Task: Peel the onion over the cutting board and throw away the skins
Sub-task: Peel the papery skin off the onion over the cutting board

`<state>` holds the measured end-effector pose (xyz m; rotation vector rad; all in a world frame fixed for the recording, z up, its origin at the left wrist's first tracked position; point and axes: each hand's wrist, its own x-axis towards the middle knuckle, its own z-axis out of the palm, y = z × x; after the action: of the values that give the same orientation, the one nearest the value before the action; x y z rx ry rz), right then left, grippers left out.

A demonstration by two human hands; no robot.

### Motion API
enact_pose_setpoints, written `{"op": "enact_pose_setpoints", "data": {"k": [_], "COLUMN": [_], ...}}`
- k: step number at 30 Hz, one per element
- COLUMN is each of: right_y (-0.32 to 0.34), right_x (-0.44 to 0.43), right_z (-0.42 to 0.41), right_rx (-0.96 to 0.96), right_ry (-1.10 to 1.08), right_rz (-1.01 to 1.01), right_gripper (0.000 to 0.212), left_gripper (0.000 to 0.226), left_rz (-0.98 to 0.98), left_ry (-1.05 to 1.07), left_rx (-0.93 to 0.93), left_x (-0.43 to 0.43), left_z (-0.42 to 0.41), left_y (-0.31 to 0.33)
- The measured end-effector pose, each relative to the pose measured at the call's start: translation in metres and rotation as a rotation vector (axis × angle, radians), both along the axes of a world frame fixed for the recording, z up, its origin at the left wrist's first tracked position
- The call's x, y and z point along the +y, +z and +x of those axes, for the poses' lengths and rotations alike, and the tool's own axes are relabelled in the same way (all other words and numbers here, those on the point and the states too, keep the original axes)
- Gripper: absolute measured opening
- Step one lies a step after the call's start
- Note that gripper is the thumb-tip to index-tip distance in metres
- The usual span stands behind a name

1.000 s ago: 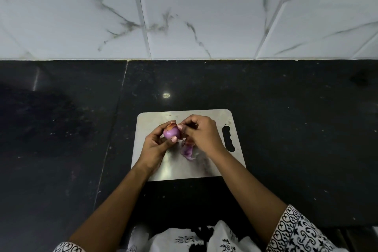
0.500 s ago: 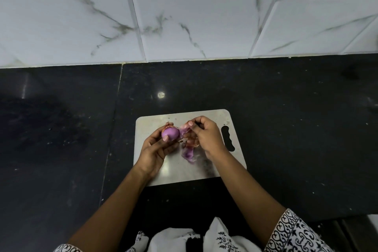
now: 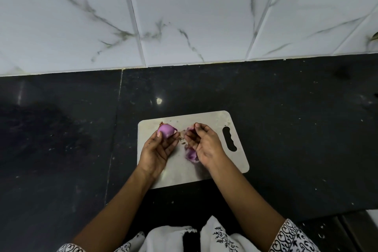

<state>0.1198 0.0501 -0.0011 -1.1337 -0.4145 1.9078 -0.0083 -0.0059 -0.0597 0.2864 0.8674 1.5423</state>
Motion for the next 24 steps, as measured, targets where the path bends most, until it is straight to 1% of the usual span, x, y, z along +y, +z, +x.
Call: {"op": "enact_pose_setpoints", "data": {"k": [2,3,4,5,7,8,9,10,11,13,15,19,24], "right_y": [0.006,0.007,0.009,0.009,0.007,0.006,0.004,0.004,0.005,0.011,0.016,0.021,0.023], "right_x": [0.0,0.001,0.002,0.003,0.005,0.005,0.004,0.003,0.003,0.002,0.003,0.01,0.014], "right_z": [0.01,0.016,0.021,0.027,0.036,0.038,0.04,0.039,0.038,0.033,0.027,0.015,0.005], "right_rx": [-0.057,-0.138,-0.265,-0.444,-0.84,-0.986,-1.089,-1.153,-1.178,-1.128,-1.089,-1.078,-1.14], "right_ry": [0.013,0.029,0.064,0.132,0.386,0.55,0.673,0.725,0.708,0.609,0.575,0.613,0.643], "right_rz": [0.084,0.148,0.237,0.347,0.551,0.625,0.686,0.737,0.777,0.838,0.91,0.981,1.101], "right_gripper": [0.013,0.01,0.007,0.006,0.012,0.018,0.024,0.027,0.027,0.024,0.024,0.029,0.029], "left_gripper": [0.091,0.091,0.091,0.091,0.091,0.091,0.09,0.089,0.089,0.091,0.091,0.083,0.078], "left_rz": [-0.009,-0.014,-0.016,-0.016,-0.011,-0.005,0.003,0.013,0.026,0.048,0.066,0.075,0.076], "left_ry": [0.006,0.004,-0.001,-0.011,-0.043,-0.058,-0.07,-0.078,-0.087,-0.098,-0.1,-0.112,-0.104], "left_rx": [-0.019,-0.036,-0.06,-0.082,-0.104,-0.101,-0.092,-0.078,-0.058,-0.015,0.013,0.042,0.063], "left_x": [0.001,0.001,0.001,0.001,0.0,0.0,0.0,-0.001,-0.001,-0.002,-0.003,-0.003,-0.003], "left_z": [0.0,0.0,-0.001,-0.002,-0.003,-0.003,-0.003,-0.004,-0.004,-0.004,-0.004,-0.003,-0.004], "left_y": [0.0,0.0,0.0,0.0,0.0,0.0,0.0,0.0,0.0,0.0,-0.001,0.0,-0.002]}}
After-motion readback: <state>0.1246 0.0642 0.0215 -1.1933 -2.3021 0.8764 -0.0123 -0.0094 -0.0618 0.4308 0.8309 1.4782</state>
